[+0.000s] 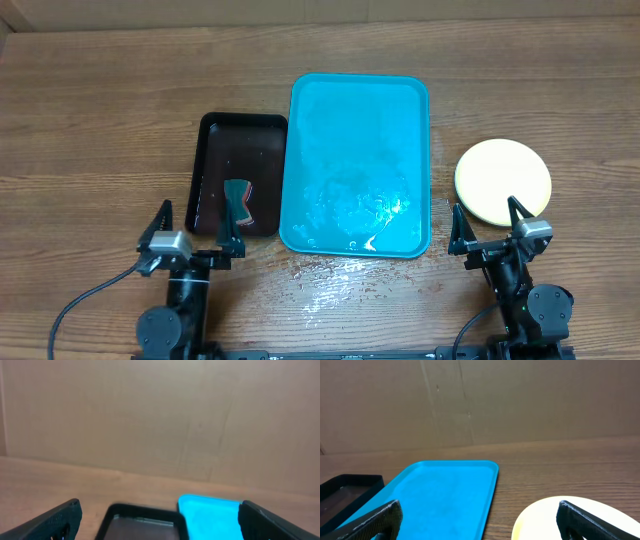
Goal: Clean dirty plates on tray and stack at the side
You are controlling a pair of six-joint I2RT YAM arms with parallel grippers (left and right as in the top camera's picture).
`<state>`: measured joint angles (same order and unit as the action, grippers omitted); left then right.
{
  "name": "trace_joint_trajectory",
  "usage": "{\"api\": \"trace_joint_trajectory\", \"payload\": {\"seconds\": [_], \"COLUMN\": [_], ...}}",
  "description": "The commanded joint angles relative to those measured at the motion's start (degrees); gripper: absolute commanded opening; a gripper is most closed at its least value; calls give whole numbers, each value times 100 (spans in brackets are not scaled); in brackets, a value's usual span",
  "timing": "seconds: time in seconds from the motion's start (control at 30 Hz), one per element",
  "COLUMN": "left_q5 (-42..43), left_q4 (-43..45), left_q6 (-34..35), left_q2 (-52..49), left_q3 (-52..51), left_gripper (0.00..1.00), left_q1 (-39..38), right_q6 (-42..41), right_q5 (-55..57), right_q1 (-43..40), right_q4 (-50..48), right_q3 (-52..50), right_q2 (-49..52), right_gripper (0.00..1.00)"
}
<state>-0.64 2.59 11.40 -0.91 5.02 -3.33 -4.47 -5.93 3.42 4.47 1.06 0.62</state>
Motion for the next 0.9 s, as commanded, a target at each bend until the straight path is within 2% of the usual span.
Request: {"api": "trace_joint_trajectory", "payload": {"seconds": [0.0,0.3,0.87], "left_q5": [24,24,26], "left_q4": [254,-699,-702], "left_q6": [-109,-111,-114], "left_q2": [74,70,52], "left_q3": [-496,-476,-474], "left_gripper": [100,100,100], "left_q1": [31,31,31], "right_q6": [0,0,0], "right_q5": [35,35,33], "right_q1": [33,33,33], "right_q4": [-35,-35,-35], "right_q3": [-61,-61,-61], "right_q2": [-46,-46,-46], "right_gripper": [100,100,100]}}
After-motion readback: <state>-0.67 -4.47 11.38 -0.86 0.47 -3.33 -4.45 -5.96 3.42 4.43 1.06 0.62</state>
